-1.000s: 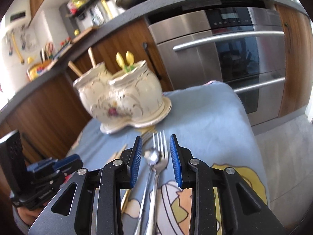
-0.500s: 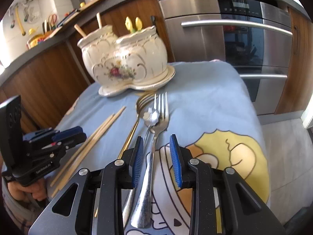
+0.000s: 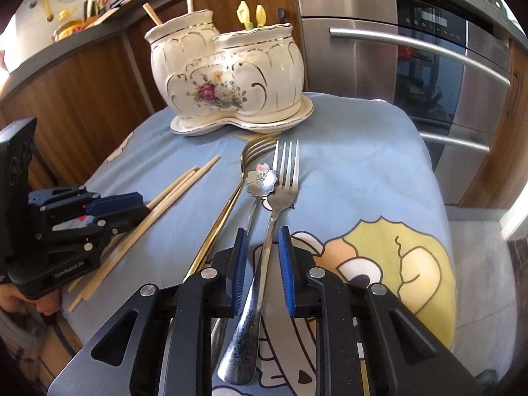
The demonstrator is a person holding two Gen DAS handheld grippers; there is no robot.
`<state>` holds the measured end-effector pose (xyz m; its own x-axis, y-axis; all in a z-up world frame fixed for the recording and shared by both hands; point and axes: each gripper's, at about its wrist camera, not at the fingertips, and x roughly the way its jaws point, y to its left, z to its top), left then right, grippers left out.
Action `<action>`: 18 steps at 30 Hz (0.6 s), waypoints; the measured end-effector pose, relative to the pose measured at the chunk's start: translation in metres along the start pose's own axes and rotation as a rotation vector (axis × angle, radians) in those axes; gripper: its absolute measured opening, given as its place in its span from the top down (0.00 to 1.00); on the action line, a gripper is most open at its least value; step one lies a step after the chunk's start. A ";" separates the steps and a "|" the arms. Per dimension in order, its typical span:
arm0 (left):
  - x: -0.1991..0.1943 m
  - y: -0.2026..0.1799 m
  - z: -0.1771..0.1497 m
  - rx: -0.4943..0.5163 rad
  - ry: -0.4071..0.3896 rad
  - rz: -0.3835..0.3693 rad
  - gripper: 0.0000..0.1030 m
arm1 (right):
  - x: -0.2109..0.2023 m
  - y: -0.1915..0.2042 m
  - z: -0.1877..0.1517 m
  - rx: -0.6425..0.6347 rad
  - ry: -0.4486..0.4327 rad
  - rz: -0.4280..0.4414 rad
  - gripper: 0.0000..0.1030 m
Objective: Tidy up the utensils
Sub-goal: 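Grasp a chopstick with the left tool while the right tool grasps a silver fork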
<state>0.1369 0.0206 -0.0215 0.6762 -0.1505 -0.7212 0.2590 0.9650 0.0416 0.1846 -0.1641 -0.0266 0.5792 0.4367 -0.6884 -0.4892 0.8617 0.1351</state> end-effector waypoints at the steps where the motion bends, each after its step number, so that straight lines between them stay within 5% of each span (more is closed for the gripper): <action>1: 0.000 0.001 0.000 0.001 0.001 0.001 0.81 | 0.000 -0.001 0.000 -0.003 0.004 0.004 0.88; 10: -0.001 0.010 0.001 0.018 0.027 0.034 0.81 | 0.002 -0.006 0.008 -0.100 0.070 -0.006 0.91; 18: -0.002 0.028 0.010 0.110 0.163 0.042 0.81 | 0.010 -0.027 0.029 -0.233 0.266 -0.007 0.91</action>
<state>0.1503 0.0456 -0.0121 0.5699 -0.0655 -0.8191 0.3127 0.9391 0.1425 0.2224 -0.1758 -0.0160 0.4078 0.3220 -0.8544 -0.6394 0.7688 -0.0154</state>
